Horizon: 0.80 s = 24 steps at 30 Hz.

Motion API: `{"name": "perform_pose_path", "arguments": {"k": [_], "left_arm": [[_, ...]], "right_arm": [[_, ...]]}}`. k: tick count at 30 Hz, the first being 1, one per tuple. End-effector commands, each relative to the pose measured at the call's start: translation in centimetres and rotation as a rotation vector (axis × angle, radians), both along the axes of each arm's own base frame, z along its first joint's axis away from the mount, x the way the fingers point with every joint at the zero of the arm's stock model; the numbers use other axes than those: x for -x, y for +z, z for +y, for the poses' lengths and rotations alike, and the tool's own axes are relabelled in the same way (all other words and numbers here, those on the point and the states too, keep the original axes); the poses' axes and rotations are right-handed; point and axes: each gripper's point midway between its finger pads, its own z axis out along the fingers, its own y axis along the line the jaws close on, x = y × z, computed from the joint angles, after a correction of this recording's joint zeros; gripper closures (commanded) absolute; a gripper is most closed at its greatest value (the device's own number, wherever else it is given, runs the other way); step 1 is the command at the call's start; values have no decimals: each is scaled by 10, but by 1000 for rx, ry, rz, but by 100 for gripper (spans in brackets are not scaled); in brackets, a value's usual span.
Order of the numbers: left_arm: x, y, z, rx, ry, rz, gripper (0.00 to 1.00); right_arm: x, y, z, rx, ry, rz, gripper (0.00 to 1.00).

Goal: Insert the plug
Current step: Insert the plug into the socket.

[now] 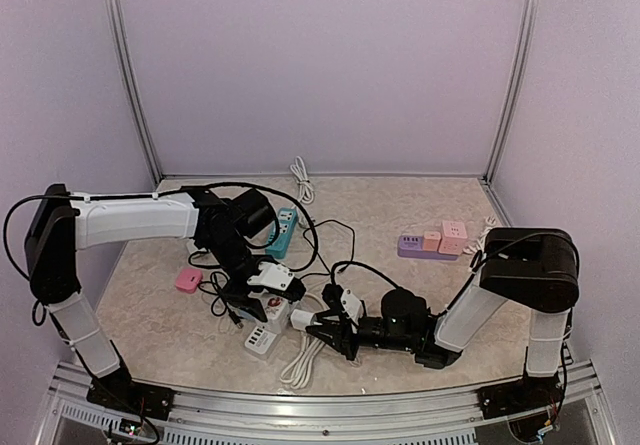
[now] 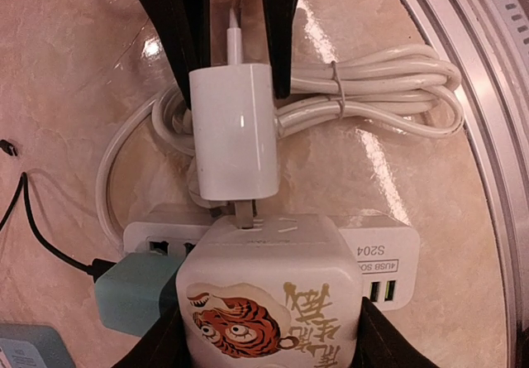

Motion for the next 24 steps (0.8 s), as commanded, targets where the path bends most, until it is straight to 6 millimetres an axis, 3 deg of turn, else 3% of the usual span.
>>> {"name": "perform_pose_path", "arguments": {"k": [1, 12, 18, 24], "left_arm": [[9, -53, 4, -69, -8, 49, 59], [7, -52, 12, -66, 12, 28, 58], [9, -52, 15, -52, 24, 20, 58], [19, -47, 2, 13, -1, 64, 62]], "right_arm": [[-4, 39, 15, -106, 4, -47, 100], [7, 52, 11, -82, -7, -52, 100], [4, 40, 4, -31, -32, -50, 100], [0, 26, 26, -47, 1, -55, 100]]}}
